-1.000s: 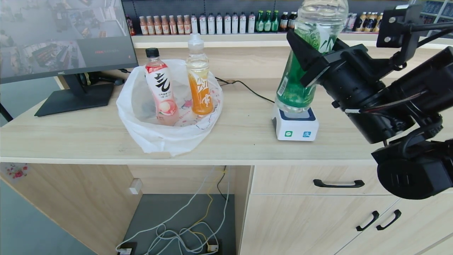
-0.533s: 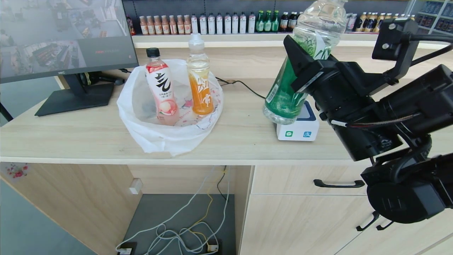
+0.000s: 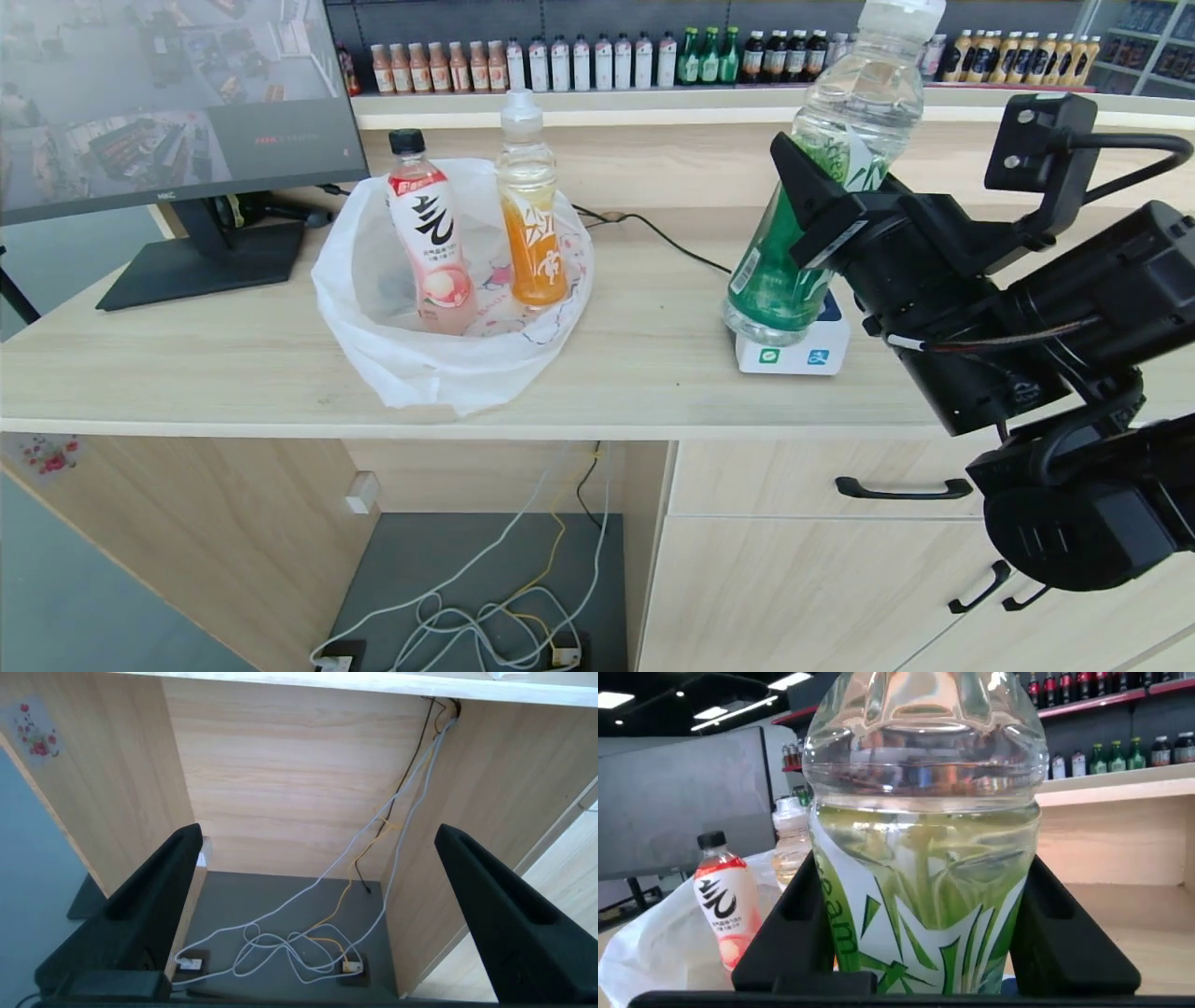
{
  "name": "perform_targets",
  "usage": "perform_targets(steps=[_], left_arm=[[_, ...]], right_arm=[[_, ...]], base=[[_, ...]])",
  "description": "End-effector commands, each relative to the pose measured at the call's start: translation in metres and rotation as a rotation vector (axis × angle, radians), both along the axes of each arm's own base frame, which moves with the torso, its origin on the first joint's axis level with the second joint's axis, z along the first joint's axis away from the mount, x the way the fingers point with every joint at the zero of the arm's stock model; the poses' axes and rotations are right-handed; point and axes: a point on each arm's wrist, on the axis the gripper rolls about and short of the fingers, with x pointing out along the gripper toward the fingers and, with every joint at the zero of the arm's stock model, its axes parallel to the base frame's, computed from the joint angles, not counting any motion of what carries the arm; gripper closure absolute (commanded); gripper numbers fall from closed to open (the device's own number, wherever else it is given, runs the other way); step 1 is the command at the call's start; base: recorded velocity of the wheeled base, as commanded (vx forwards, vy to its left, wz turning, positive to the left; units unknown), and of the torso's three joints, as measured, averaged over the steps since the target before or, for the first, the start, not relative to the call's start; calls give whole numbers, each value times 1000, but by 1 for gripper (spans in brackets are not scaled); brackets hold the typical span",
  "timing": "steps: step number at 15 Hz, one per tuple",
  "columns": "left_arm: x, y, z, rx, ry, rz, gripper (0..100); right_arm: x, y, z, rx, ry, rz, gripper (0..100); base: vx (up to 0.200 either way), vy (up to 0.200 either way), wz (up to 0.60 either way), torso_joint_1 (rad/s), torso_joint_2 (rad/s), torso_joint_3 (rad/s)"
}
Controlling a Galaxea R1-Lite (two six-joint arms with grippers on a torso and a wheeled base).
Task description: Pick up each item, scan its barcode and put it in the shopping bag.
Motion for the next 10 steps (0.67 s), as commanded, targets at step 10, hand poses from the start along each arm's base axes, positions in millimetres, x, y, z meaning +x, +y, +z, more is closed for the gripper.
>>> perform_targets(steps=[10], left_arm=[[0,0,0,0,0,0,0]], right_arm=[[2,2,-4,-43,-3,-9,100]], base=[[0,140,0,3,2,1]])
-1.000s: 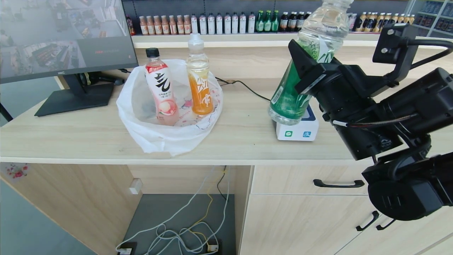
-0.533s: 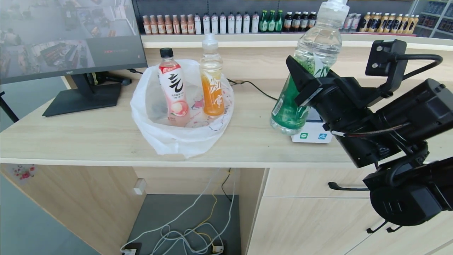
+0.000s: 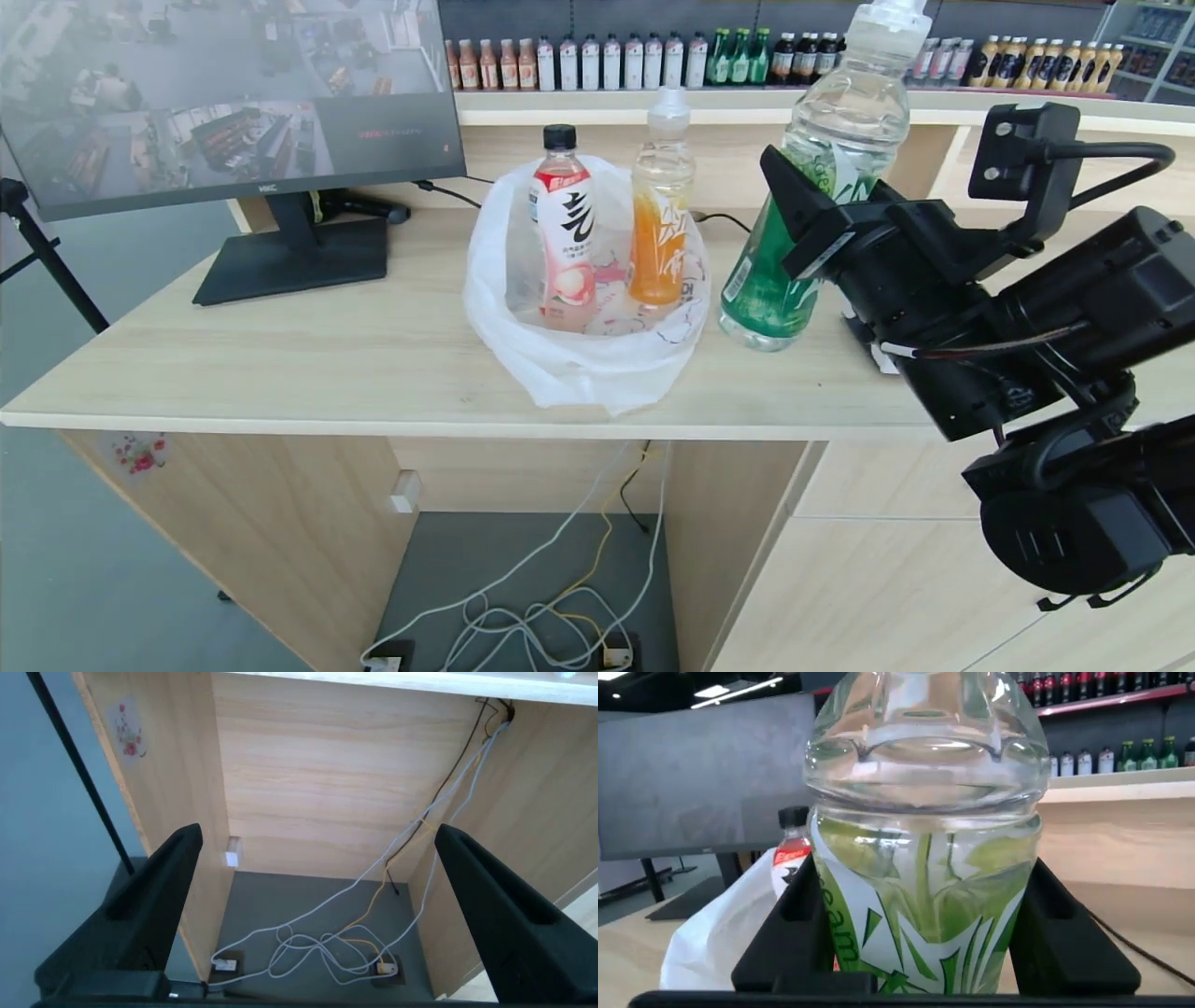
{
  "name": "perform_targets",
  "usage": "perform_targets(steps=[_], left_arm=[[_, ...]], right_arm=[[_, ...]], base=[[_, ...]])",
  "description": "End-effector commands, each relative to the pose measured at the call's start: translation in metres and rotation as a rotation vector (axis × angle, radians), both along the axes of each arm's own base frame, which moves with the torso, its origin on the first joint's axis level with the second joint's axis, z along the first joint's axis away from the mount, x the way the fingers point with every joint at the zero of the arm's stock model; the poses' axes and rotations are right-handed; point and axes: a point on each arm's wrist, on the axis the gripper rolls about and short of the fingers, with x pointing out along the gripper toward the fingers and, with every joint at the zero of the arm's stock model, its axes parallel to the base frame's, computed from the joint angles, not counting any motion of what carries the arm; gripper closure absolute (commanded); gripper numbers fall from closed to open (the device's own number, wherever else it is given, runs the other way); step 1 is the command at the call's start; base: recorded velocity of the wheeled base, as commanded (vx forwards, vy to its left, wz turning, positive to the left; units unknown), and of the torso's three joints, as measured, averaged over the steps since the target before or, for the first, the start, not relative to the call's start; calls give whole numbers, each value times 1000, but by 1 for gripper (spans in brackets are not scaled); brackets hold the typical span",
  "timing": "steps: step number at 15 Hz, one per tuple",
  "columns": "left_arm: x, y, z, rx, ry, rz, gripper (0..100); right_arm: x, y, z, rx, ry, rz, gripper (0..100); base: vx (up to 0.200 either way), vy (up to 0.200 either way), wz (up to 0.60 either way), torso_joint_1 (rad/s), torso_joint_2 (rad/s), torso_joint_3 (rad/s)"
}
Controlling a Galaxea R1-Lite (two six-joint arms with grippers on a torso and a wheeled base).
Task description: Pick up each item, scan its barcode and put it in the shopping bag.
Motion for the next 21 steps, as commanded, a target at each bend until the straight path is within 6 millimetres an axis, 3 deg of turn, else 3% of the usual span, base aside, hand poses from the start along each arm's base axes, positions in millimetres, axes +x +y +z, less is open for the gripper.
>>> perform_targets(steps=[1,7,11,18,21], left_arm=[[0,0,0,1,0,1,0],[0,0,0,2,0,1,0],[0,0,0,2,0,1,0],[0,0,0,2,0,1,0],[0,0,0,2,0,1,0]], right_arm=[[4,3,-3,-23,-7,13,100],[27,22,-7,-68,-58,69,100],[52,43,-23,-72,-54,77,100],[60,61,-30,-69,-64,109,100],[66,65,-24,-48,-100,105,100]], base=[[0,0,0,0,0,0],[0,0,0,0,0,0],[0,0,0,0,0,0],[0,0,0,0,0,0],[0,0,0,0,0,0]])
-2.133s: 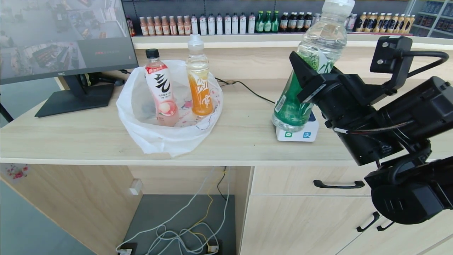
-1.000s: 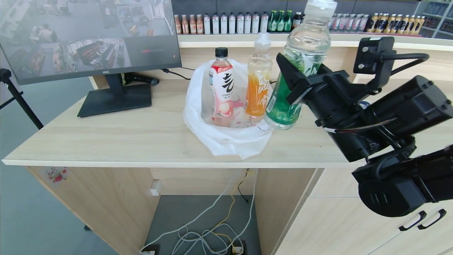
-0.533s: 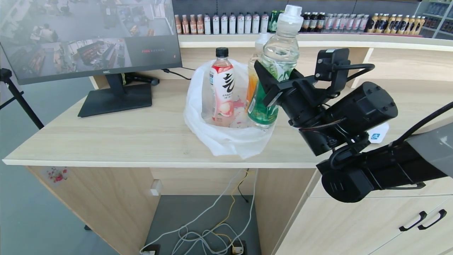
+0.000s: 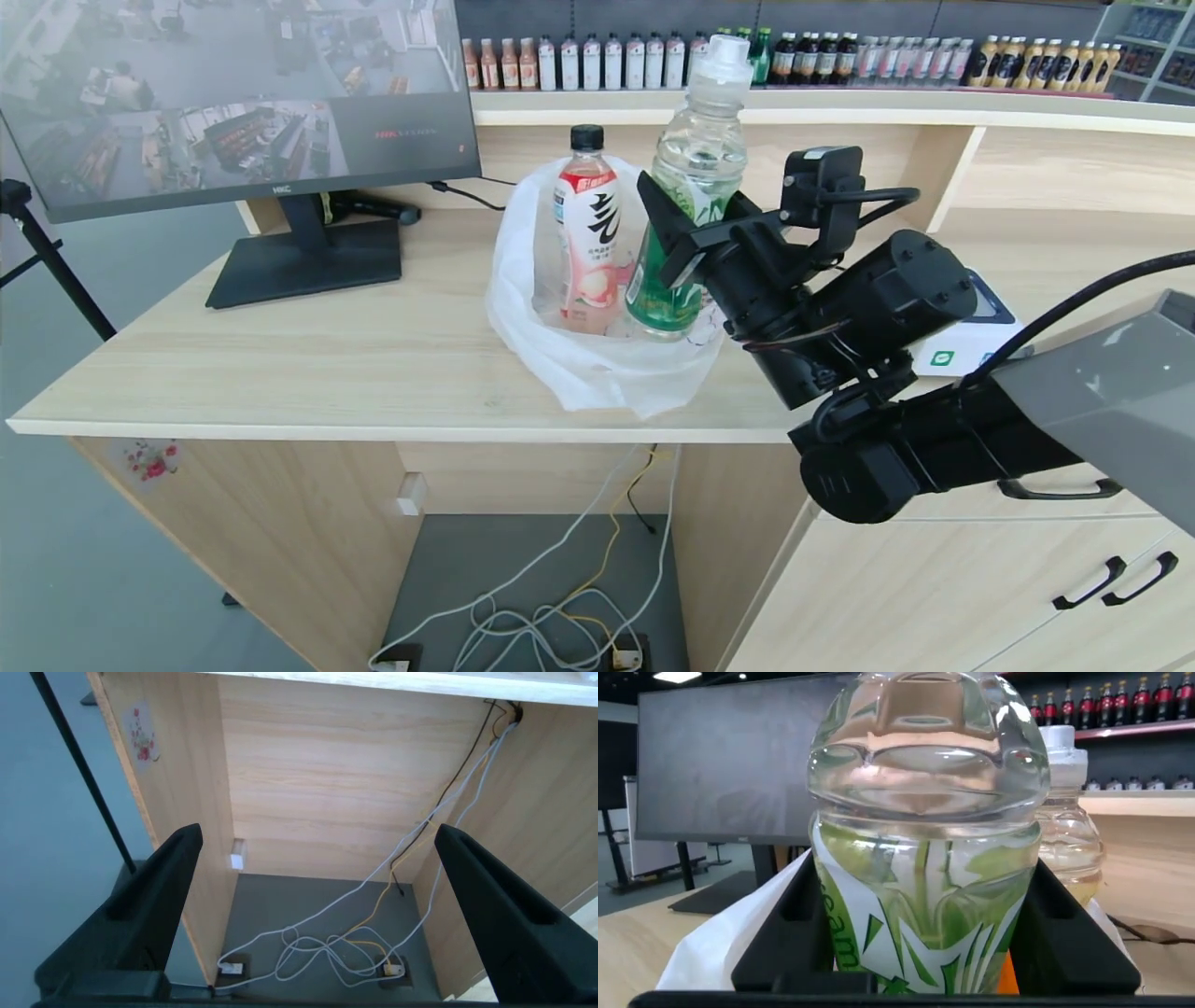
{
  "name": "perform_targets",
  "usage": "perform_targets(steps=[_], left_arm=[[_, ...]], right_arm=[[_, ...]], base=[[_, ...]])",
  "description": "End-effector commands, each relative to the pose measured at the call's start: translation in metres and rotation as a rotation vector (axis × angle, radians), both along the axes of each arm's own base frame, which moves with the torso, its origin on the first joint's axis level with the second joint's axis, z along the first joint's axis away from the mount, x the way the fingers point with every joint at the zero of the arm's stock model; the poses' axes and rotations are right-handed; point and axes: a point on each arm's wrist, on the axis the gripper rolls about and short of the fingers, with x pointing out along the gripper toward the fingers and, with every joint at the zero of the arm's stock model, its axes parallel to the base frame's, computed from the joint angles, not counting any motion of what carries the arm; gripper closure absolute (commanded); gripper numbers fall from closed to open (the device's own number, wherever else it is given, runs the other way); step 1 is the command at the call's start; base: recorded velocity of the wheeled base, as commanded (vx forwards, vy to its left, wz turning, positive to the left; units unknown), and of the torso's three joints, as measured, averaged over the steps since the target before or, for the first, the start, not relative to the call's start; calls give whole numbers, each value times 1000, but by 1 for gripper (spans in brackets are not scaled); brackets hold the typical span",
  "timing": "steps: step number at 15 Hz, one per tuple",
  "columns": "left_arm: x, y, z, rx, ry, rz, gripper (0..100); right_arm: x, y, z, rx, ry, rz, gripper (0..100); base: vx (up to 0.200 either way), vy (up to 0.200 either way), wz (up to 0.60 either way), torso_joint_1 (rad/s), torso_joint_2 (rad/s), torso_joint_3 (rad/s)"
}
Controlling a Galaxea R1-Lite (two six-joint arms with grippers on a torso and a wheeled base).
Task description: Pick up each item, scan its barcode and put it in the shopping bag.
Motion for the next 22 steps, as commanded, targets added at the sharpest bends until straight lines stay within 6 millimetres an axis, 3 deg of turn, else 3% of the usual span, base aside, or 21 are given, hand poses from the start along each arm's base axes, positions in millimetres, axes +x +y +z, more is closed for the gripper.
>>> perform_targets(steps=[1,8,14,18,22], left_arm=[[0,0,0,0,0,1,0],[0,0,0,-1,0,1,0],[0,0,0,0,0,1,0],[0,0,0,-1,0,1,0],[0,0,0,-1,0,1,0]], right_arm=[[6,4,-2,4,-8,0,100],[28,18,-27,-9,9,8,100],[31,15,-26,-5,6,-2,100],[34,16,-50,-49,68,-5,100],[36,14,-55,-58,80,-13,100]], base=[[0,0,0,0,0,0],[0,0,0,0,0,0],[0,0,0,0,0,0],[0,0,0,0,0,0],[0,0,0,0,0,0]])
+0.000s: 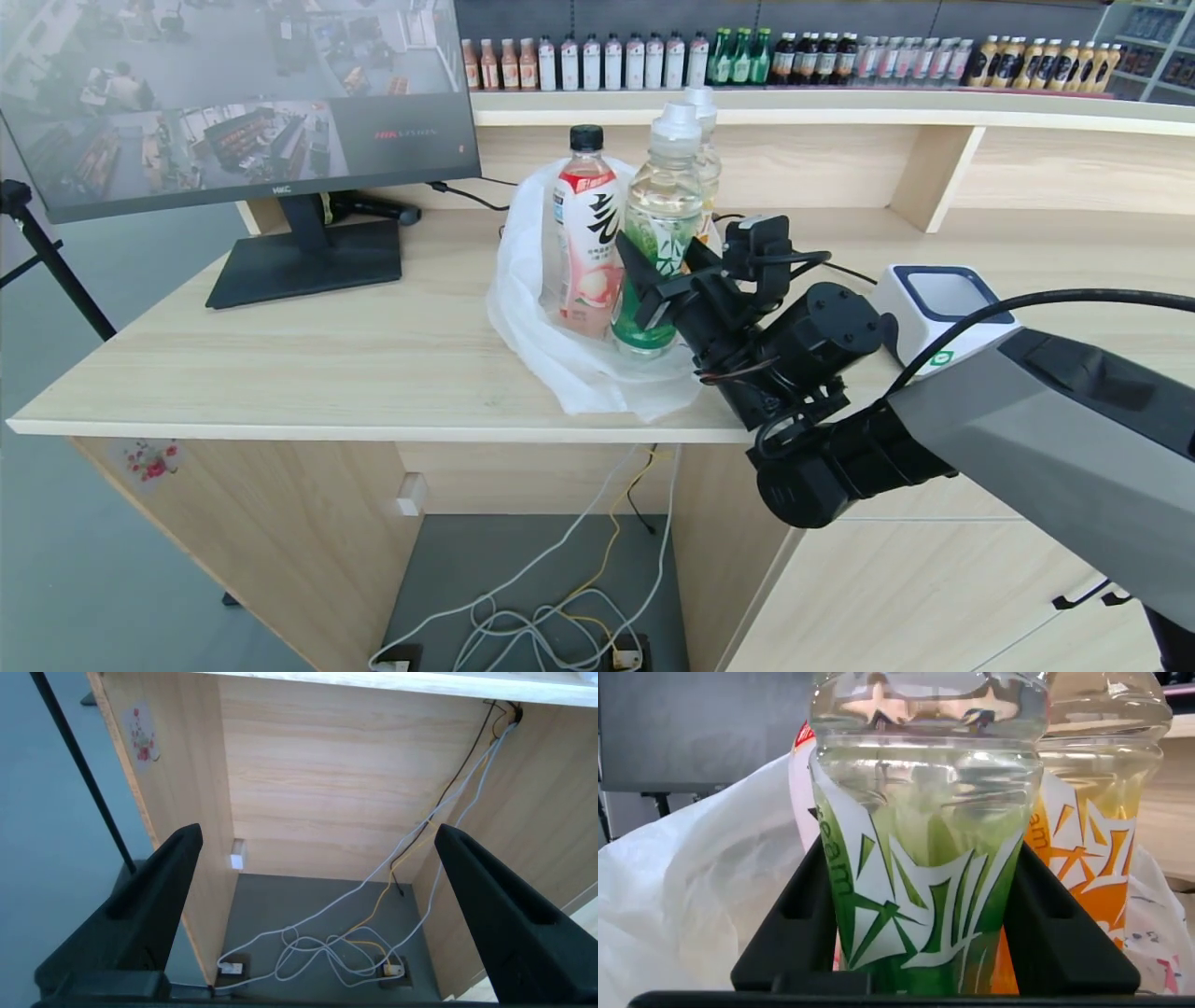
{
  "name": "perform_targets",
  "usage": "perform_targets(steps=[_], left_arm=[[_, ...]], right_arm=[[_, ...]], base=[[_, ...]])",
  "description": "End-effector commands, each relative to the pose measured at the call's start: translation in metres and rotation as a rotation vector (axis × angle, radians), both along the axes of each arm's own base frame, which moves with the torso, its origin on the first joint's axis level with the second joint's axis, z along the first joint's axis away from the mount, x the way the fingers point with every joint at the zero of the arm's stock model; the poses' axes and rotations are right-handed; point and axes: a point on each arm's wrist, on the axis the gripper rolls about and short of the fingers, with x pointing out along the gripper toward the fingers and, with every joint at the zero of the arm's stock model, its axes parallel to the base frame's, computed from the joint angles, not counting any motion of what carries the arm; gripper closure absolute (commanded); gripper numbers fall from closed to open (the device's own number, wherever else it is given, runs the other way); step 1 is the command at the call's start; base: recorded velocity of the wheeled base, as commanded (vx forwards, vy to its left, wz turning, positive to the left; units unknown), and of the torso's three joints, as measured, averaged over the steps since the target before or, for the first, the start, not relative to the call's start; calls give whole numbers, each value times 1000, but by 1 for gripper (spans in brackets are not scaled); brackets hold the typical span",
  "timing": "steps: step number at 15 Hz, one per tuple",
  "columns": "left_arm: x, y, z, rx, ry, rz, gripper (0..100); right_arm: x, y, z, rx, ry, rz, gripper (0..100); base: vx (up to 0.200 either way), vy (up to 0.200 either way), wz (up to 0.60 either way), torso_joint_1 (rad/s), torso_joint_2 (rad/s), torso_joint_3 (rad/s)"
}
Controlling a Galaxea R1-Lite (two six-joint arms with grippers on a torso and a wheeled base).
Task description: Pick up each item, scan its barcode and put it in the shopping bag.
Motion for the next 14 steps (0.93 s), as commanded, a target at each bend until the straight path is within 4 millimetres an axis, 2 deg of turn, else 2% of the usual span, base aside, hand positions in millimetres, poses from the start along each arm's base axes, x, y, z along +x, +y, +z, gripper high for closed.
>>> perform_targets(steps=[1,14], left_arm=[[0,0,0,0,0,1,0],[0,0,0,2,0,0,0]], right_arm=[[1,1,-3,-7,8,0,100],[2,-2,-6,-14,16,-2,100]], base=[[0,0,0,0,0,0],[0,0,0,0,0,0]])
